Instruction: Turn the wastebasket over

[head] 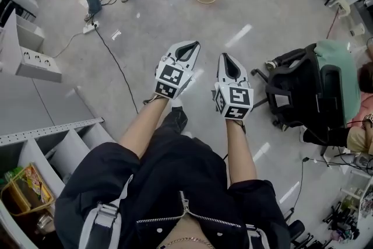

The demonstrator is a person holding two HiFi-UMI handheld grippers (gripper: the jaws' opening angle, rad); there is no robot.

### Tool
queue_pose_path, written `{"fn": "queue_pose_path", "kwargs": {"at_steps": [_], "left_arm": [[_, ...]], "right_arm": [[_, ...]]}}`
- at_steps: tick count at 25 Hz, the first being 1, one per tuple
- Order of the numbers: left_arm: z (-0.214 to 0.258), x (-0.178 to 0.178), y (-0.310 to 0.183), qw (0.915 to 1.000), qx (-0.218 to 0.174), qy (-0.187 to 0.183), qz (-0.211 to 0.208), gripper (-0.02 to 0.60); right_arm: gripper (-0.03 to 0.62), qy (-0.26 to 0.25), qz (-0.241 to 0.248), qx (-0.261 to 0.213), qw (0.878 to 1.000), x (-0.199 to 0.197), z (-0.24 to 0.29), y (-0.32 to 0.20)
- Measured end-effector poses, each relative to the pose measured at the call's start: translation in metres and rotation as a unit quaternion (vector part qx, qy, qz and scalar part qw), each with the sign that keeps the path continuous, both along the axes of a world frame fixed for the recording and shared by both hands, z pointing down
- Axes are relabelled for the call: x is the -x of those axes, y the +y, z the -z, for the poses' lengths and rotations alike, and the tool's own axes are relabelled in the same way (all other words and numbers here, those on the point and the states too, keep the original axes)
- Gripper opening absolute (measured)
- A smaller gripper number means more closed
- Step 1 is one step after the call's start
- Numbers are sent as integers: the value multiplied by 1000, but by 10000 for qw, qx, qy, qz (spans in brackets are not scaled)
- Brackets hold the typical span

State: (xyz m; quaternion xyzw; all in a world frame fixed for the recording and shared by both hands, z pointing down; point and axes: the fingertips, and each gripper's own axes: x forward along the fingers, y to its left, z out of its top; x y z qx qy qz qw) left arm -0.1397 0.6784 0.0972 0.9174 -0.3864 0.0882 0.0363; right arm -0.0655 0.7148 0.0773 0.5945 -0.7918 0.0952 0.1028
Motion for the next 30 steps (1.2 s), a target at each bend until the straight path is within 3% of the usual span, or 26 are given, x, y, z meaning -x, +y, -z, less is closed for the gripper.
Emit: {"fn": "queue_pose_path", "kwargs": {"at_steps": [15,30], "left_arm": [[-9,34,-112,9999,-37,-13,-130,5],[-16,27,-154,9998,19,-22,-185,5]], "right_arm": [[11,54,-182,7,9998,30,-10,-110],[11,41,-189,82,9998,26,-18,-152]]}}
